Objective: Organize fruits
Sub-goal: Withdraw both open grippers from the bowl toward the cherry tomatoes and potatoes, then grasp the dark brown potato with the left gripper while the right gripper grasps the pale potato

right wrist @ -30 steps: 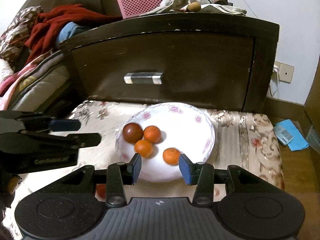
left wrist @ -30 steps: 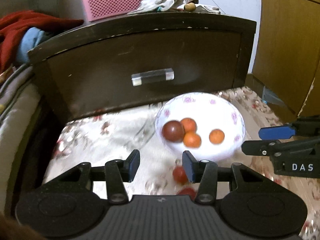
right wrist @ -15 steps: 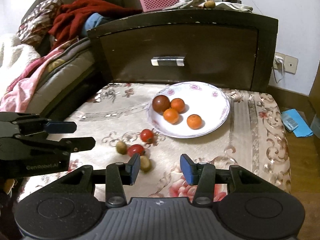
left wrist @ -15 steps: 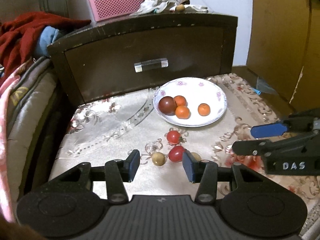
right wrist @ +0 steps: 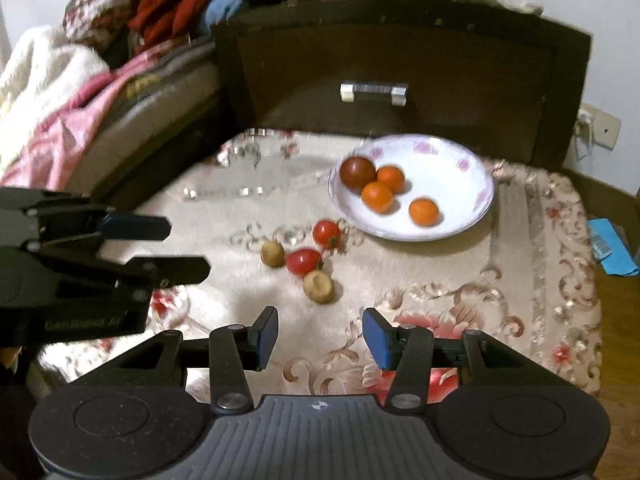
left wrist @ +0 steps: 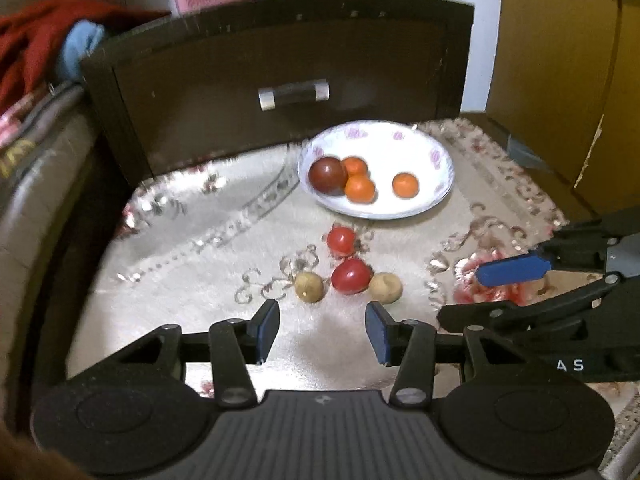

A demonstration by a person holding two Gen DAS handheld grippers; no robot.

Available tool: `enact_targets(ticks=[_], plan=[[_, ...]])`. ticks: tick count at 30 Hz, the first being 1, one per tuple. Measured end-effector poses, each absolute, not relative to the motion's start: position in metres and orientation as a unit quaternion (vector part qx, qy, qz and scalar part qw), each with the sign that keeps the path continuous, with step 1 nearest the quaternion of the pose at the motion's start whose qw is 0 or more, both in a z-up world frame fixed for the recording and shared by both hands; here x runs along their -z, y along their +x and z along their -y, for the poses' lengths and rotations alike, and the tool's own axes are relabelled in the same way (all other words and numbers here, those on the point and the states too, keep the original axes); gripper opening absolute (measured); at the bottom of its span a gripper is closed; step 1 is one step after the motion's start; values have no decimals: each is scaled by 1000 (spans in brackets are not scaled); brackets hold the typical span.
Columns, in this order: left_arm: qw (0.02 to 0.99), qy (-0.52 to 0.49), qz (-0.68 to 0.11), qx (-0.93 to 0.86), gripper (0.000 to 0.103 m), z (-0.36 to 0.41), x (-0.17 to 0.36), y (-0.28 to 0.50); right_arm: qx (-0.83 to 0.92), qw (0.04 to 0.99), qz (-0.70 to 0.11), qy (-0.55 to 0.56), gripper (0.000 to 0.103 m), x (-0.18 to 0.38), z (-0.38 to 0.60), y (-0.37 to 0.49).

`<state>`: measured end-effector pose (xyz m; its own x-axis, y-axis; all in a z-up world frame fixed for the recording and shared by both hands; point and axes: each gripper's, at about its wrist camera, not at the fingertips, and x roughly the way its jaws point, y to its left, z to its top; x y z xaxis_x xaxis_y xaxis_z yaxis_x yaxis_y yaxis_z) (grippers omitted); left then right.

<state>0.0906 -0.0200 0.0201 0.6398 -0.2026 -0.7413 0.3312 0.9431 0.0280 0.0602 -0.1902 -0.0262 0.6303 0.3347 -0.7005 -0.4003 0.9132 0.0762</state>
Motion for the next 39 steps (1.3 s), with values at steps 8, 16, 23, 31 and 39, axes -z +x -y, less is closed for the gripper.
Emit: enact_targets(ticks=[8,16,23,31,39], plan=[[896,49,-417,143,54,1,7,110,-236,890,-382,-83,42,45,168,90],[892,31,-430,136,54,-8,19,122,-248,883,-391,-78,42,57,161,115],[891,42,-429,144,55,0,24,131,-240,878,-403,-90,29,66,158,120],[889,59,-425,160,55,10,35,151,-227,879,-410,-92,17,65,163,121],[891,74,-416,164,52,15,46,166,-221,877,-422,-60,17,64,177,117]])
